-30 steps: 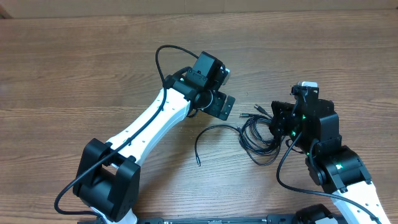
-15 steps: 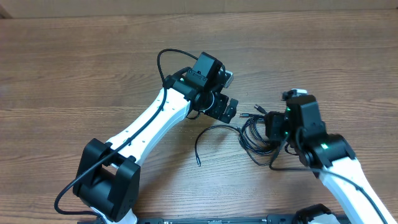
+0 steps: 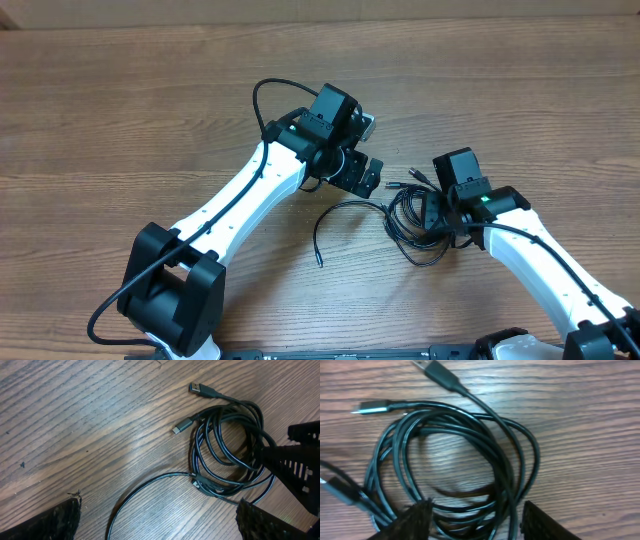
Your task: Untangle cables
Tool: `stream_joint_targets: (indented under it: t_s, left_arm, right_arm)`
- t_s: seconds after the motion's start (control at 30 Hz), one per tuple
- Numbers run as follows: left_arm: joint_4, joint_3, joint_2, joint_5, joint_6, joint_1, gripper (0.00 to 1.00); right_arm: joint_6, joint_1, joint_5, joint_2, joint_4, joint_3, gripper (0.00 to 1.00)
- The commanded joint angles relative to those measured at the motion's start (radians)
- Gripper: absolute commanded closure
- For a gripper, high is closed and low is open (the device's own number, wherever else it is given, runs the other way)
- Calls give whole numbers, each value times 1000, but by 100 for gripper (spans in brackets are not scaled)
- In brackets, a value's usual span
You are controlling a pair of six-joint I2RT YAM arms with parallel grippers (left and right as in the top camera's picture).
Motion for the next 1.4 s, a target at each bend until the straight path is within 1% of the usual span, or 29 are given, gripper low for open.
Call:
stream_joint_targets:
  t_s: [0.0, 0.3, 0.57, 0.83, 1.1, 1.23, 1.37]
  left_arm:
    - [4, 10, 9, 15, -3, 4, 1]
    - [4, 10, 9, 15, -3, 4, 0]
    - [4, 10, 9, 15, -3, 4, 0]
    - [4, 10, 9, 15, -3, 4, 0]
    - [4, 10, 9, 15, -2, 4, 0]
    - [4, 10, 9, 15, -3, 4, 0]
    - [4, 10, 9, 15, -3, 4, 0]
  right_arm:
    - [-17, -3, 48, 13, -7, 27, 40]
    - [-17, -3, 47, 17, -17, 5, 40]
    - [-17, -3, 46, 17, 16, -54, 41]
    - [-16, -3, 43, 17, 26, -61, 40]
    - [-16, -3, 39, 17, 104, -104, 42]
    - [-16, -3, 39, 17, 114, -120, 48]
    - [-16, -3, 39, 17, 115, -120, 62]
